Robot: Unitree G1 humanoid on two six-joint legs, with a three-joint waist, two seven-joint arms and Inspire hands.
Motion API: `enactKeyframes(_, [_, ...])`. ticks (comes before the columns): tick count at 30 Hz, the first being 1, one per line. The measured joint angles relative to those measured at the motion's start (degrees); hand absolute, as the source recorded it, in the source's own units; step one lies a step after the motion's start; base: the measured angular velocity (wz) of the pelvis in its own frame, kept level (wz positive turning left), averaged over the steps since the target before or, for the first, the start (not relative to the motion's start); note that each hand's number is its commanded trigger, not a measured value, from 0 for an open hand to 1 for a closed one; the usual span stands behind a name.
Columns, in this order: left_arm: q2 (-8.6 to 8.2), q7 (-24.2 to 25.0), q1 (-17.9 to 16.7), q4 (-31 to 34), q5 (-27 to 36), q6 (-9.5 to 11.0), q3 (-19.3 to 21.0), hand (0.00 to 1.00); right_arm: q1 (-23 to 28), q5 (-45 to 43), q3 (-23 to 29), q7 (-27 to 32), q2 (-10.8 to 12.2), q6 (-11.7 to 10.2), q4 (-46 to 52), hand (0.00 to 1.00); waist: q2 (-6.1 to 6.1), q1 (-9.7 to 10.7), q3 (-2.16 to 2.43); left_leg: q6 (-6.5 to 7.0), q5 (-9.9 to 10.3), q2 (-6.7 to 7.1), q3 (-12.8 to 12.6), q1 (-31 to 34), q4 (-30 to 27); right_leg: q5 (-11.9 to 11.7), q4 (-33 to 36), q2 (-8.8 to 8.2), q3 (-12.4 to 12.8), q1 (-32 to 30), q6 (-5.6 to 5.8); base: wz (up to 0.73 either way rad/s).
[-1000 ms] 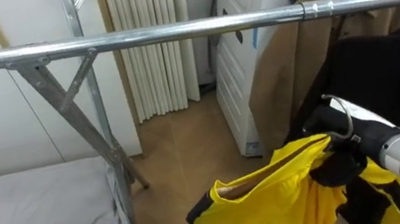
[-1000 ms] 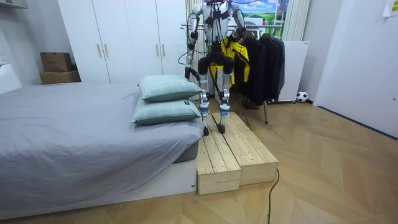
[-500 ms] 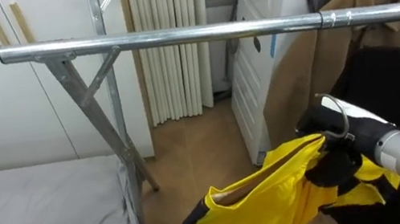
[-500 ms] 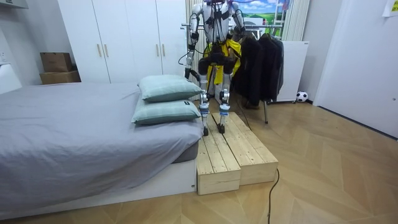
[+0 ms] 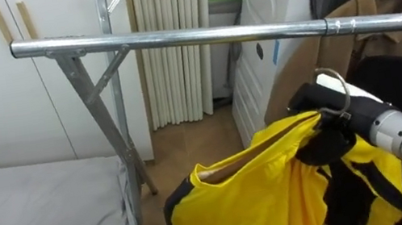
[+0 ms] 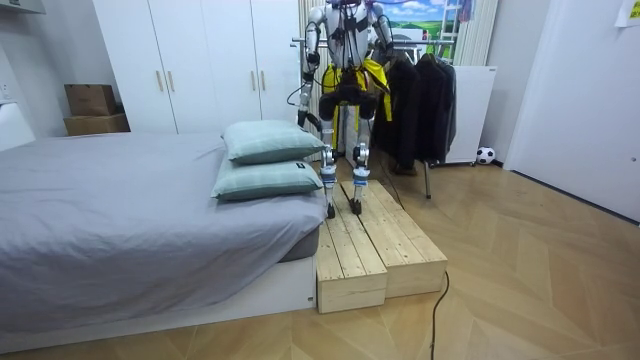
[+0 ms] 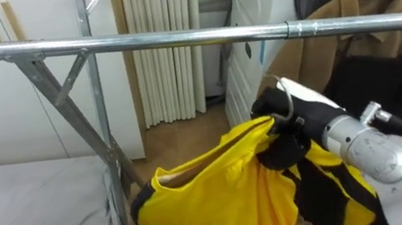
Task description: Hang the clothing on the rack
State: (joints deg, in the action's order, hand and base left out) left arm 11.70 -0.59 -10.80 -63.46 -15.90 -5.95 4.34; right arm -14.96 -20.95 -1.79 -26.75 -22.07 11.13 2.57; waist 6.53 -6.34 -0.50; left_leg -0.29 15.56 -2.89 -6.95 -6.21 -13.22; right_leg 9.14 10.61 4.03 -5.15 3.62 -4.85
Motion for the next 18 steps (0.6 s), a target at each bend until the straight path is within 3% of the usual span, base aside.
enactKeyframes(6, [-0.53, 0.24, -0.38, 1.17, 0.05, -0.14, -0.02, 0.00, -1.64, 1.46, 0.36, 0.67, 0.04, -0.03, -3.28, 1.00, -0.94, -0.39, -0.31, -0.02, 0.01, -0.07, 0.94, -0.41, 0.09, 0.00, 0.01, -0.14, -1.45, 0.72, 0.00, 0.10])
enactKeyframes(14, [-0.69, 0.92, -0.74, 0.95, 0.00, -0.29, 0.27, 0.00, -2.49, 5.56, 1.35, 0.55, -0.21, 0.05, -6.15, 1.00, -1.13, -0.42, 0.01, -0.21, -0.13, 0.08, 2.25, -0.56, 0.11, 0.02, 0.02, -0.25, -2.46, 1.08, -0.02, 0.05])
enactKeyframes(18, [-0.68, 1.23, -0.75, 0.78, 0.05, -0.47, 0.65, 0.00, -3.16, 10.67, 1.36, 0.56, -0.23, 0.07, -9.46, 1.00, -0.68, -1.79, 0.24, -0.25, -0.16, 0.13, 2.33, -0.99, -0.17, 0.16, 0.00, -0.29, -2.75, 1.26, -0.24, 0.01])
